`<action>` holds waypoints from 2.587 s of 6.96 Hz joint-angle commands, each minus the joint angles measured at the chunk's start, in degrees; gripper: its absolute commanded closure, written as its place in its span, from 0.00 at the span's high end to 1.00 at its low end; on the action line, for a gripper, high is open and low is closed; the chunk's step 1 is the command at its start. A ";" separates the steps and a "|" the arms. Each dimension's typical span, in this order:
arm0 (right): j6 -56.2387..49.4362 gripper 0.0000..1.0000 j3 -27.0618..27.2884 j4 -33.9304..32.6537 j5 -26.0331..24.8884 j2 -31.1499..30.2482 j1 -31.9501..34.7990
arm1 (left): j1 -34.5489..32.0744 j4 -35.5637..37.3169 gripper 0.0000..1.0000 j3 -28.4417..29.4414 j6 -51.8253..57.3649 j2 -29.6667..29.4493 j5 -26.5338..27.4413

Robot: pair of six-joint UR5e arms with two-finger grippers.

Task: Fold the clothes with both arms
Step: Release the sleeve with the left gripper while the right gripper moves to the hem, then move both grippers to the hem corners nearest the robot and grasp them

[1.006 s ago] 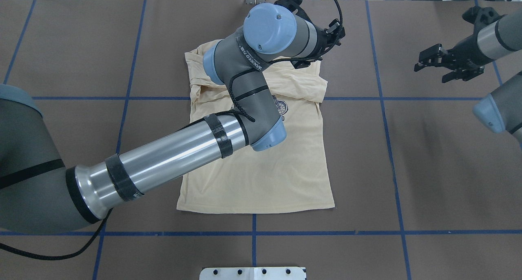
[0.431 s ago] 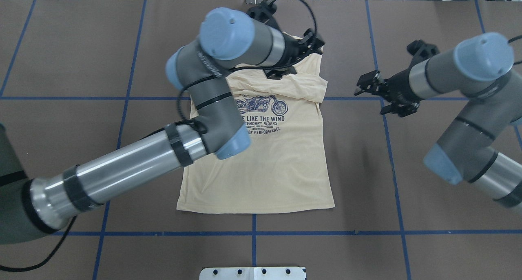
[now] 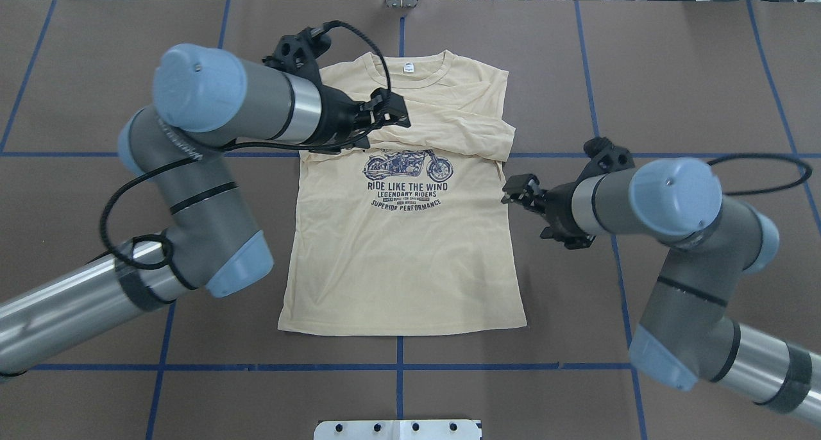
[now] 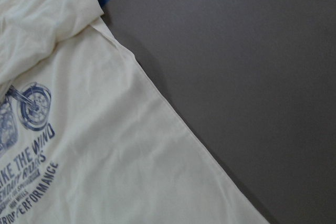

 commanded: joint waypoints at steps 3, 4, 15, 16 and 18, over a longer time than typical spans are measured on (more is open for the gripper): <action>4.96 0.88 4.15 -5.30 -3.36 -4.23 -6.34 | 0.23 0.13 0.83 0.18 0.51 0.81 0.08; 5.92 0.88 5.04 -5.30 -3.36 -5.56 -7.04 | 0.32 -0.05 0.83 0.53 0.43 0.73 0.17; 6.98 0.00 6.18 -5.30 -3.27 -6.98 -9.86 | 0.41 -0.49 0.83 0.80 0.43 0.99 0.26; 6.89 0.00 8.02 -5.21 -3.01 -8.80 -9.77 | 0.41 -0.40 0.83 0.71 0.25 1.08 0.26; 6.89 0.00 11.45 -5.21 -1.69 -11.37 -9.77 | 2.06 0.04 0.83 -1.13 -4.54 3.78 3.22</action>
